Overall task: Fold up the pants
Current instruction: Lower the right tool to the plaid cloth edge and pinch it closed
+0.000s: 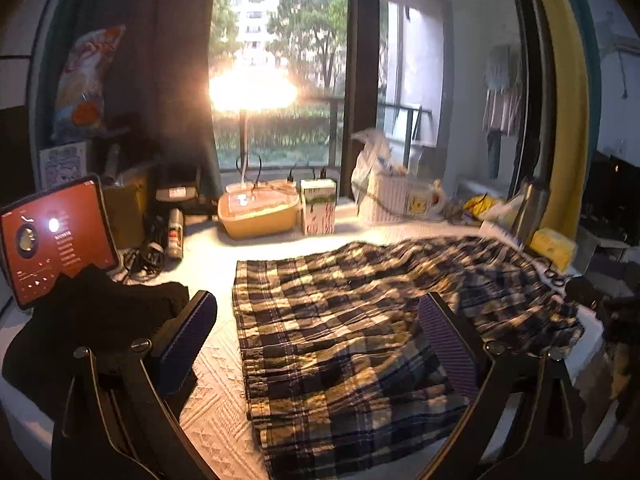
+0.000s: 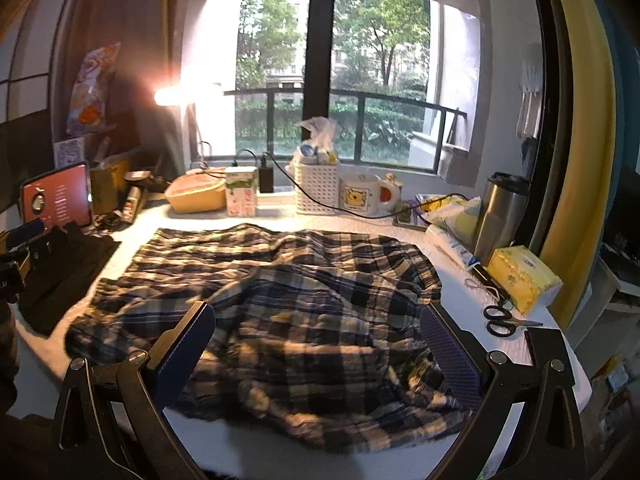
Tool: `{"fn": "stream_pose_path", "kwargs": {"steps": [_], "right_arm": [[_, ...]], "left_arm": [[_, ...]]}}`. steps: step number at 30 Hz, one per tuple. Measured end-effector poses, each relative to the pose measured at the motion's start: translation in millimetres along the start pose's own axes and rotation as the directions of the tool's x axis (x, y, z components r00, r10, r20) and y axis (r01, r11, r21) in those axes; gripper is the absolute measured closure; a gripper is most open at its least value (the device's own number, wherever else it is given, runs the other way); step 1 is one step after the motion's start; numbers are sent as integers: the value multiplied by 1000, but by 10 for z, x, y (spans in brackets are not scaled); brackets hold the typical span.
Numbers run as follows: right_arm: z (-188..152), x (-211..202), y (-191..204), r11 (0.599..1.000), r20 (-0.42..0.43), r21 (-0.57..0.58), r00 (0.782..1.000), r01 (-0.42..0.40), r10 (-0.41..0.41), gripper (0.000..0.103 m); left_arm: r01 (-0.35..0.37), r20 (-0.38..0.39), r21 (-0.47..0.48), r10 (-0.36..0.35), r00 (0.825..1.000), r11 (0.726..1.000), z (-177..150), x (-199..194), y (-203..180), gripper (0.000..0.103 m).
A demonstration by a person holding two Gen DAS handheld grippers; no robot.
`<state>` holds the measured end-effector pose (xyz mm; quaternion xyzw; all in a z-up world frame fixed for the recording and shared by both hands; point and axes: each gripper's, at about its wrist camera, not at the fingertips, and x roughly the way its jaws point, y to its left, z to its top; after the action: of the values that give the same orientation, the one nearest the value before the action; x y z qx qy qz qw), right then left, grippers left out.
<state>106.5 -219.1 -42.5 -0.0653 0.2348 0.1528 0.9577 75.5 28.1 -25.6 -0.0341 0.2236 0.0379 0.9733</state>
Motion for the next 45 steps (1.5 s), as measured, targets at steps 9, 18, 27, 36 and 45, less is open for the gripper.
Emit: {"fn": "stream_pose_path", "kwargs": {"steps": [9, 18, 27, 36, 45], "right_arm": [[160, 601, -323, 999, -98, 8, 994, 43, -42, 0], [451, 1301, -673, 995, -181, -44, 979, 85, -91, 0], [674, 1894, -840, 993, -239, -93, 967, 69, -90, 0], [764, 2576, -1081, 983, -302, -172, 947, 61, -111, 0], [545, 3203, -1242, 992, -477, -34, 875, -119, 88, 28]], "left_arm": [[-35, -144, 35, 40, 989, 999, 141, 693, 184, 3], [-60, -270, 46, 70, 960, 997, 382, 1536, 521, 4], [-48, -406, 81, 77, 911, 996, 390, 2298, 510, 4], [-21, -501, 206, 125, 856, 978, 242, 2741, 396, 17], [100, -494, 132, -22, 869, 986, 211, 2658, 379, 71]]}}
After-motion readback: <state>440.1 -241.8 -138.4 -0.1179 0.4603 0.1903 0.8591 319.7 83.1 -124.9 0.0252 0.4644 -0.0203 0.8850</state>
